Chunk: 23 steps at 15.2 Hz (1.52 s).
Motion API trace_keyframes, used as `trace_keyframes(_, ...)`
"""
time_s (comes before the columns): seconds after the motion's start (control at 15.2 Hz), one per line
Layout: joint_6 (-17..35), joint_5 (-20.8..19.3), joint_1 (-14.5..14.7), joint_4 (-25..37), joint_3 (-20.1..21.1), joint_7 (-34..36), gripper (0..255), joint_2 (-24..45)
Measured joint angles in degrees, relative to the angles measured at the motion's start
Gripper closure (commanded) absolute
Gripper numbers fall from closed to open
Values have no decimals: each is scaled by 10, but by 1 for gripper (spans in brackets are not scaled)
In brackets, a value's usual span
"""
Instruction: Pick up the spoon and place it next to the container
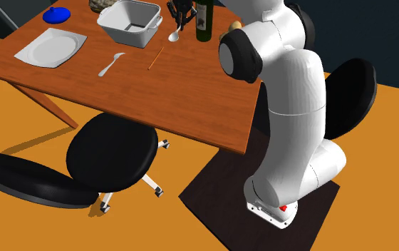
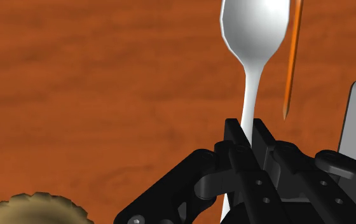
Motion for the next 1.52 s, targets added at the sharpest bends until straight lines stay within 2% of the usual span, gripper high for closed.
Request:
trace_keyframes(0.53,70,2,5,-88,-1,-15,255,-16)
trace_keyframes(1.52,176,9,9,-185,1,-39,255,-4)
